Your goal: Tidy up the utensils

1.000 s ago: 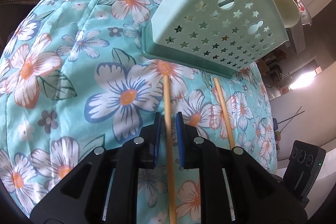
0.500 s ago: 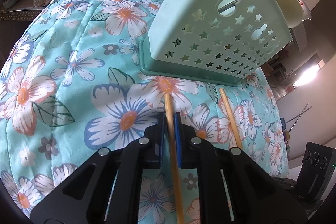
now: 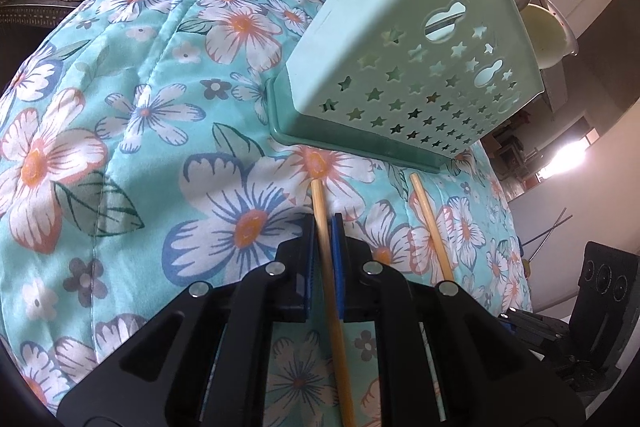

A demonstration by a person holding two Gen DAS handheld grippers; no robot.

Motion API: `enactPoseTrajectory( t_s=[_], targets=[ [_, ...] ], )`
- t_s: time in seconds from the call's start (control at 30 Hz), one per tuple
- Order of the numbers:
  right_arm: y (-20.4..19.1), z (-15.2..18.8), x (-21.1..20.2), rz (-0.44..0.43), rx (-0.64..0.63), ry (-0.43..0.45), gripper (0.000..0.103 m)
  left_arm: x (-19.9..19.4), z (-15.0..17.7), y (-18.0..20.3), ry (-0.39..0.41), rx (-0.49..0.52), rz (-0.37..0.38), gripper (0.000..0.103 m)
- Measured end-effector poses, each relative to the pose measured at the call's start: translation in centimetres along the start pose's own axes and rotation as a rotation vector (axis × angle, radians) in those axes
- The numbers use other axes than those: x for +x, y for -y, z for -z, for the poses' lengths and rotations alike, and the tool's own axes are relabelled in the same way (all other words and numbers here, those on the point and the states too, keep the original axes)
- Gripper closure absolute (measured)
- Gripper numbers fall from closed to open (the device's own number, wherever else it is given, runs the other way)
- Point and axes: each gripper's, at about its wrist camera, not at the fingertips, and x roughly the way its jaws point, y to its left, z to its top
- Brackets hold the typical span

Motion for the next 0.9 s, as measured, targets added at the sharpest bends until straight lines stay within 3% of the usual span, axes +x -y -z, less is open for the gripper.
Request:
enactPoseTrajectory(
  t_s=[0.47,0.67,0.83,0.9],
  targets=[
    [0.1,-6.5,3.5,0.096,0.022,0.024,0.06,-0.7,0.1,-2.1,0.003,-0.049,0.07,0.094],
    [0.2,-9.0,5.2,0.162,-0.009,0.038,0.074,-1.0,0.1,-2.3,0.003,-0.047,0.067,0.094],
    [-1.3,-10.4,7.1,0.21,-0.058,0.044,0.096,-0.7,0.2,-1.8,0.006,-0.039,0.057,0.094],
    [-1.4,-10.6,7.0,0.197,-0.047,0.049,0.097,-0.5,0.2,-1.4,0.008,-0.034,0.05,0.094]
  ],
)
